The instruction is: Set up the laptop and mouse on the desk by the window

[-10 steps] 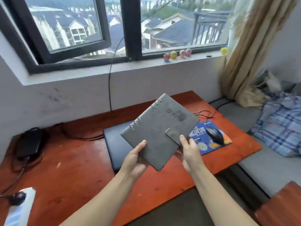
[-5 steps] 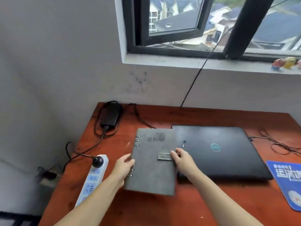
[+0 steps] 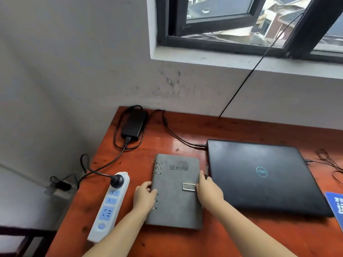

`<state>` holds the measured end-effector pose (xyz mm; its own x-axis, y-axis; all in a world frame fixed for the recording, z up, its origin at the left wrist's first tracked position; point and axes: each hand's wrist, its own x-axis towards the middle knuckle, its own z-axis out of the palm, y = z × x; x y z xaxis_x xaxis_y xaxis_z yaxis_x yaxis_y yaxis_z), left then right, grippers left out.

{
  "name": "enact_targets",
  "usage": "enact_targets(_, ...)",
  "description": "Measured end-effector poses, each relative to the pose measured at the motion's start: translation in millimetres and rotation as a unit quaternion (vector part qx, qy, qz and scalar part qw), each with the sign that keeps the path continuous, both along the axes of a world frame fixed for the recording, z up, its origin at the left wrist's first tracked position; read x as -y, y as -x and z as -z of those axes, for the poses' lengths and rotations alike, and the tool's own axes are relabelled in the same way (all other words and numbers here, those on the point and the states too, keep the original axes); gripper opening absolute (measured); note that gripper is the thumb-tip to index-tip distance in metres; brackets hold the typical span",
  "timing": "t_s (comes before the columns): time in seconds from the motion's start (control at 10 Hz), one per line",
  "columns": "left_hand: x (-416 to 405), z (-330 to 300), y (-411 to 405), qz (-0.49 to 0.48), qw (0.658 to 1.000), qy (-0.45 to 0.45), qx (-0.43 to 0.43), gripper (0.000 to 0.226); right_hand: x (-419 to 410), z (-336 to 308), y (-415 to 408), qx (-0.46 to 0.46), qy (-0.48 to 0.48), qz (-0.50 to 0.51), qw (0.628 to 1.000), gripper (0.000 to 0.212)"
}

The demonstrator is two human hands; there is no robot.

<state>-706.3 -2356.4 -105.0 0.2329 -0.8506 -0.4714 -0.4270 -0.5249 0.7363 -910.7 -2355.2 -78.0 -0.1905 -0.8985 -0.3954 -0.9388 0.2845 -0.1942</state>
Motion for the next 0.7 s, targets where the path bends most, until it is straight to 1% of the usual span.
enact_targets(0.1, 1, 2, -3, 0.015, 1.000, -0.010, -0.008, 0.037, 11, -18, 0, -0.048, 0.025, -0.044, 0.998, 0.065)
enact_targets(0.2, 2, 1, -4, 0.038, 0.999, -0.014, 0.015, 0.040, 23, -26, -23, -0.012, 0.023, -0.091, 0.996, 0.072)
enact_targets(0.3, 2, 0, -6, 0.056, 0.998, -0.014, 0.021, 0.041, 24, -17, -62, 0.007, -0.030, -0.108, 0.994, 0.080)
enact_targets(0.4, 3, 1, -7, 0.061, 0.998, -0.015, 0.023, 0.042, 25, 1, -81, -0.071, -0.038, -0.154, 0.985, 0.085)
enact_targets(0.5, 3, 4, -8, 0.062, 0.998, -0.010, 0.019, 0.042, 27, 17, -85, -0.124, -0.015, -0.190, 0.974, 0.083)
enact_targets(0.6, 2, 3, -7, 0.061, 0.998, -0.015, 0.011, 0.042, 25, 19, -86, -0.129, -0.011, -0.191, 0.973, 0.075)
enact_targets(0.7, 4, 3, -7, 0.058, 0.998, -0.018, 0.011, 0.043, 29, 12, -78, -0.055, 0.023, -0.130, 0.990, 0.060)
